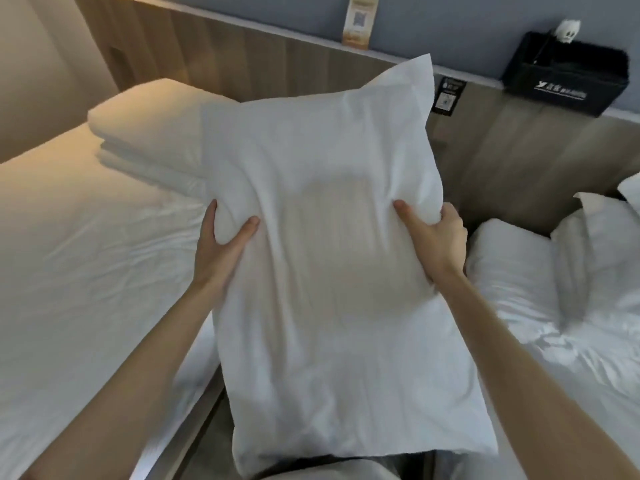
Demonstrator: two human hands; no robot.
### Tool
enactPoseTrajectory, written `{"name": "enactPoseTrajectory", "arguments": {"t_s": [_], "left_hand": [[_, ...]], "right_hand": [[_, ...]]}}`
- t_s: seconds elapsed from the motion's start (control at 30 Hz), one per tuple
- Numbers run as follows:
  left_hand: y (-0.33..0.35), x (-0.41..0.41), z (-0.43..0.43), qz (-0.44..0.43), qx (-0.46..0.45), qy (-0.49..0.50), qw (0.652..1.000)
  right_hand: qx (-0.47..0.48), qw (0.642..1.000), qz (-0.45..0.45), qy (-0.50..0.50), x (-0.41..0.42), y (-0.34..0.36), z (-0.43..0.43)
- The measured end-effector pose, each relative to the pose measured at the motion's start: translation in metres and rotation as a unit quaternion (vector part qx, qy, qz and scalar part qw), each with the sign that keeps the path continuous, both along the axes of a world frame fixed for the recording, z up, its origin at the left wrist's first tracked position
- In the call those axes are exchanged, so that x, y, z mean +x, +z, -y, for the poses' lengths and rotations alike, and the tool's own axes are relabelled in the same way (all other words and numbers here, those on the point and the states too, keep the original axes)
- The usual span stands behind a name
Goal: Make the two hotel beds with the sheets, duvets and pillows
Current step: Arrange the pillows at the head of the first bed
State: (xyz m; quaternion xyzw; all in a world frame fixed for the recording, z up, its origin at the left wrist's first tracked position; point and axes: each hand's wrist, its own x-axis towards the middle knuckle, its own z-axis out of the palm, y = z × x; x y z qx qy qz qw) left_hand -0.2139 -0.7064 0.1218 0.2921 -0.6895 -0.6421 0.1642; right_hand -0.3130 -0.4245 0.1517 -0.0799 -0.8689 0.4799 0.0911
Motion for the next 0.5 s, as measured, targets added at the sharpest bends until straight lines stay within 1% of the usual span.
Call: {"name": "enactPoseTrajectory", "arguments": {"t_s": [0.17,0.27,0.5], "left_hand": [[0.005,-0.013,0.066,-0.007,-0.003,0.075,0.997],[0.001,-0.029,0.101,0.0,-0.008,0.118,0.993],[-0.018,-0.098,0.171,0.017,-0.042,0.221,0.974]], "right_hand": [[-0.006,0.997,0.01,0.082,-0.059,0.007,0.087],[0.008,0.992,0.009,0.126,-0.102,0.004,0.137],[0.026,0.973,0.016,0.229,-0.222,-0.013,0.245]]}}
